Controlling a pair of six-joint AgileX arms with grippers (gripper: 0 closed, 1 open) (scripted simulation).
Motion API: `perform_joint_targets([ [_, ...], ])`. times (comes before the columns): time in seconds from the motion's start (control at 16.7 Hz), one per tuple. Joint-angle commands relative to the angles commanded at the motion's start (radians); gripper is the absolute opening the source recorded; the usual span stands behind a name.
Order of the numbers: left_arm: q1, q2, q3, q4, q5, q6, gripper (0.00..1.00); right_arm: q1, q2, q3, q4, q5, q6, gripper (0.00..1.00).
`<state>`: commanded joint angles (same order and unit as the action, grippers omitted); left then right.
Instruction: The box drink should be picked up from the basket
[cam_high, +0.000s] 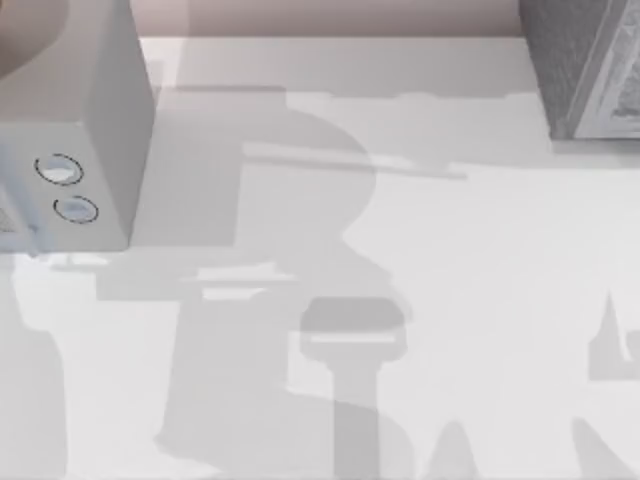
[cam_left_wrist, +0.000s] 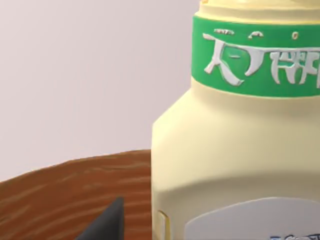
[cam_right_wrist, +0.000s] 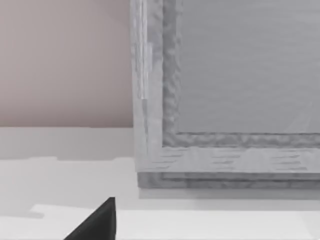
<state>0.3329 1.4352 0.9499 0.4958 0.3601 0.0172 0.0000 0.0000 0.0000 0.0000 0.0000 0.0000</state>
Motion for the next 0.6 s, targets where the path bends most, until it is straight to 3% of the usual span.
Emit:
perform_joint_targets([
  [0.6,-0.039,0.164,0.138,0.004,-0.037,-0.004,1.0,0.0,0.0,0.0,0.0,0.0,0.0,1.0],
])
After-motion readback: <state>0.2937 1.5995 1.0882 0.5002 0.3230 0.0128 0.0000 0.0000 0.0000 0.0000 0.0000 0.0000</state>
